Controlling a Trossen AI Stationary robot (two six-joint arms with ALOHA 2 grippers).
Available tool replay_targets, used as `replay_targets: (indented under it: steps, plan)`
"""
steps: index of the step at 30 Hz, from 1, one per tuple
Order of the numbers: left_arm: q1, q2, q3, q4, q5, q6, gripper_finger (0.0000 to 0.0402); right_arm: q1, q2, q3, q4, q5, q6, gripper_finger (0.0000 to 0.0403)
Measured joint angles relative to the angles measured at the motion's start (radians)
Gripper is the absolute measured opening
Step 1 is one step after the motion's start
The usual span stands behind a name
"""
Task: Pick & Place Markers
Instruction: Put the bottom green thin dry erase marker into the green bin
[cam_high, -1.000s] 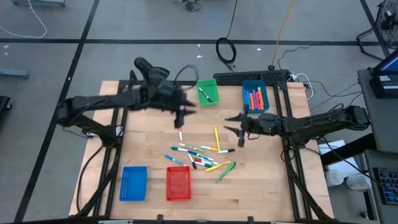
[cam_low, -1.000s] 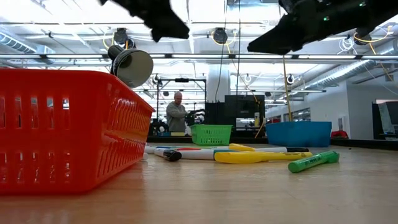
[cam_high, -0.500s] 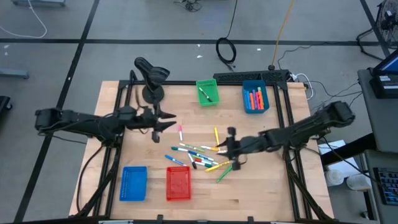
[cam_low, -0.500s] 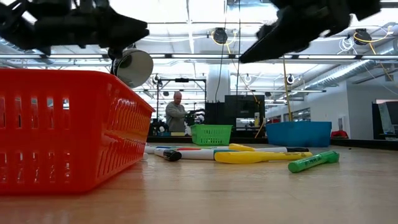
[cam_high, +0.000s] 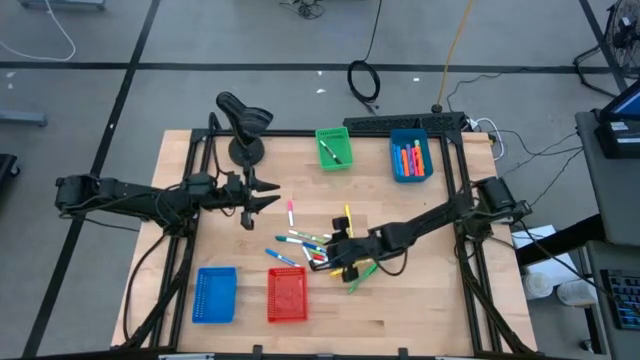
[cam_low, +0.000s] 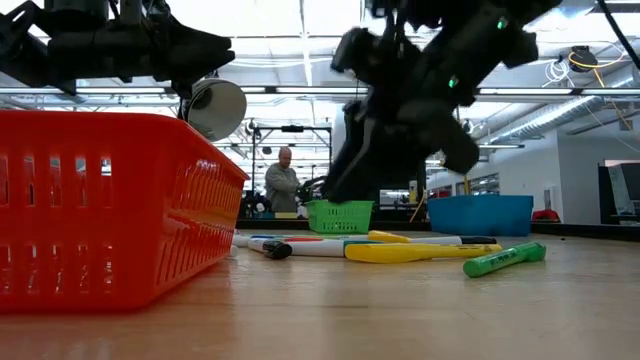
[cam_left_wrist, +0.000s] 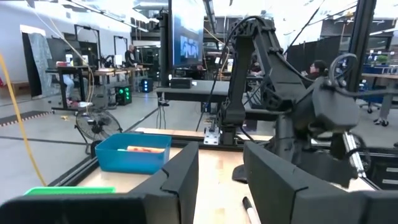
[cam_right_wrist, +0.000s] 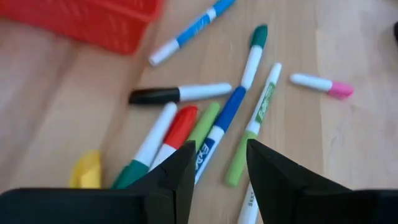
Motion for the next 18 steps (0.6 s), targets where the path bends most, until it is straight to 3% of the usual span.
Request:
replay_targets:
  steps: [18]
  plan:
    - [0.000,0.000,0.001,-0.023,0.000,0.000,0.0131,0.000,0.030,-0.006,-0.102,-0.008,0.186,0.0130]
